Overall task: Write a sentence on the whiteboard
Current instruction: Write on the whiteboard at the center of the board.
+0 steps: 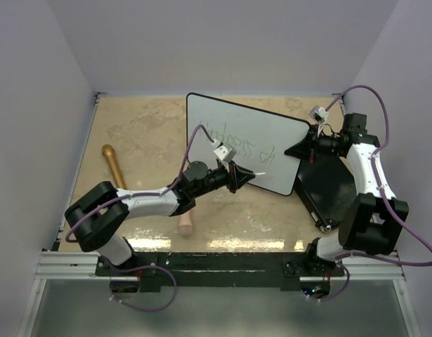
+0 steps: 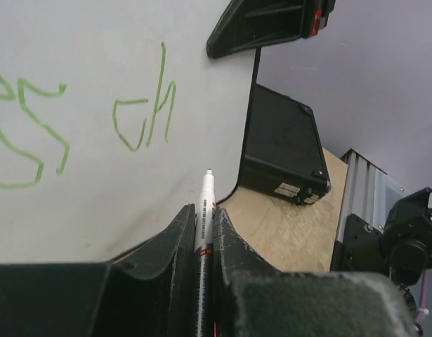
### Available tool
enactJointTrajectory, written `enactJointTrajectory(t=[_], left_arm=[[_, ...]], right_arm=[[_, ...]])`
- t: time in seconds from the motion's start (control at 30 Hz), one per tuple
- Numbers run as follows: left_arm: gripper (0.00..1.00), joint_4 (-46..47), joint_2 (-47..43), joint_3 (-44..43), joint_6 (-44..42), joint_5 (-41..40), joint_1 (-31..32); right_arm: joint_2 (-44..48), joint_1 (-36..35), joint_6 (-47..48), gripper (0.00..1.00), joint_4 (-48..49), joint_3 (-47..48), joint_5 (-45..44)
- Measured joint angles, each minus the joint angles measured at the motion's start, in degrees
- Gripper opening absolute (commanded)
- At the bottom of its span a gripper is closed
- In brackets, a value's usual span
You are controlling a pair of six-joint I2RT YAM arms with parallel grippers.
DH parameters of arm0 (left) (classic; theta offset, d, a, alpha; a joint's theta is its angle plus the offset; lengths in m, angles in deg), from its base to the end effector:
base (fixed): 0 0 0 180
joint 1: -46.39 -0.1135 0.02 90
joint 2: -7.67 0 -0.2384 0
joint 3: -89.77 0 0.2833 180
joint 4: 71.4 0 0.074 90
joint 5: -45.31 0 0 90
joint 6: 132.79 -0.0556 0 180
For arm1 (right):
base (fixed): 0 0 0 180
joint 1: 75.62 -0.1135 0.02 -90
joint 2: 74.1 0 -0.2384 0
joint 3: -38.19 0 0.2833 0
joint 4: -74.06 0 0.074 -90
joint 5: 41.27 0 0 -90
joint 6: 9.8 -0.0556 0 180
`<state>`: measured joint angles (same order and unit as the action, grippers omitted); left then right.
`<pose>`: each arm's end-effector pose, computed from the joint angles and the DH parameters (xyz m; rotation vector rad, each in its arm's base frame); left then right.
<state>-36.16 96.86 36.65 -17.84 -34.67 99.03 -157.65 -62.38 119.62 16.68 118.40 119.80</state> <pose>0.2195 -0.3034 0.1832 0.5531 1.6262 -1.1737 0.3246 -0.0223 0.2536 -0.8005 1.8273 1.0281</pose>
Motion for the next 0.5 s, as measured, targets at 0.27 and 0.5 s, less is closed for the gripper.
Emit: enactJointTrajectory(t=[0.27, 0.5], left_arm=[[0.00, -2.14, 4.61, -9.51, -3.67, 0.00, 1.25], [0.00, -5.64, 8.57, -13.73, -6.43, -1.49, 2.29]], right_arm=[[0.00, 0.00, 0.22, 0.00, -0.09, 0.00, 0.02], [0.00, 0.00, 0.28, 0.00, -0.17, 0.00, 0.02]])
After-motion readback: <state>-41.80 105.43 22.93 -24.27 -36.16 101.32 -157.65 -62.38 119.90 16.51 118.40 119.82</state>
